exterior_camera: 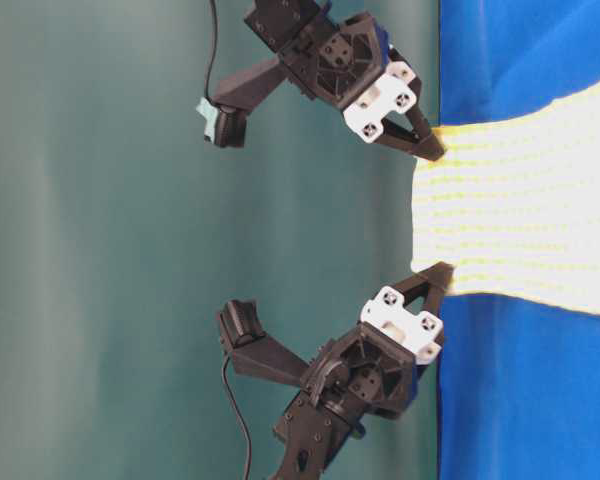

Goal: Fold the yellow towel.
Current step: 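Fold the far end toward the near end with both grippers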

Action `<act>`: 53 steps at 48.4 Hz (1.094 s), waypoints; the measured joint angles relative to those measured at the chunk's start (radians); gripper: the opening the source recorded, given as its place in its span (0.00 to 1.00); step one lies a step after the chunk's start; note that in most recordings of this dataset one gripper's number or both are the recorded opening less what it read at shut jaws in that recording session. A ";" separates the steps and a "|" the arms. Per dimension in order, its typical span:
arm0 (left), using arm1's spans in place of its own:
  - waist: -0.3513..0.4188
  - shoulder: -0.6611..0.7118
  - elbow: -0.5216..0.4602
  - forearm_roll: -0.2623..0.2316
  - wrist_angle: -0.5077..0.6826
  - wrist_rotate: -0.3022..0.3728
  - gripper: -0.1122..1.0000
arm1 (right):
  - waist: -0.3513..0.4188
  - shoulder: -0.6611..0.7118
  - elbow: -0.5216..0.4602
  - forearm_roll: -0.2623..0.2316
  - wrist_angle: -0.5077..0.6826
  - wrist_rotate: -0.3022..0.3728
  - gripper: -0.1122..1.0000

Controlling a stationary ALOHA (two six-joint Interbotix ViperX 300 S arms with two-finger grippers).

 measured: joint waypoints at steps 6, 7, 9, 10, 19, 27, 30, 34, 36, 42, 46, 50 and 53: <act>-0.054 -0.028 0.035 0.000 0.000 -0.029 0.15 | 0.055 -0.038 0.038 0.014 -0.003 0.000 0.15; -0.063 -0.034 0.043 0.000 0.000 -0.035 0.15 | 0.064 -0.046 0.044 0.017 -0.005 0.000 0.15; -0.081 -0.044 0.055 0.000 -0.002 -0.046 0.15 | 0.083 -0.061 0.060 0.023 -0.009 0.000 0.15; -0.092 -0.052 0.066 0.000 -0.005 -0.054 0.15 | 0.091 -0.069 0.067 0.028 -0.011 0.000 0.15; -0.183 -0.100 0.112 0.000 -0.021 -0.091 0.15 | 0.187 -0.143 0.141 0.083 -0.041 0.000 0.15; -0.282 -0.115 0.132 0.000 -0.040 -0.140 0.15 | 0.287 -0.189 0.192 0.129 -0.064 0.000 0.15; -0.318 -0.115 0.137 0.000 -0.040 -0.167 0.15 | 0.327 -0.198 0.206 0.153 -0.069 0.000 0.15; -0.359 -0.115 0.138 0.000 -0.041 -0.196 0.15 | 0.377 -0.209 0.219 0.178 -0.075 0.000 0.15; -0.377 -0.115 0.140 0.000 -0.041 -0.206 0.15 | 0.402 -0.210 0.222 0.187 -0.080 0.000 0.15; -0.448 -0.115 0.141 -0.002 -0.041 -0.242 0.15 | 0.468 -0.210 0.227 0.210 -0.095 0.000 0.15; -0.489 -0.115 0.141 -0.003 -0.043 -0.265 0.15 | 0.508 -0.210 0.227 0.219 -0.104 0.000 0.15; -0.520 -0.115 0.140 -0.003 -0.048 -0.276 0.15 | 0.535 -0.207 0.225 0.227 -0.109 0.000 0.15; -0.538 -0.115 0.137 -0.005 -0.044 -0.276 0.15 | 0.555 -0.199 0.224 0.230 -0.110 0.000 0.15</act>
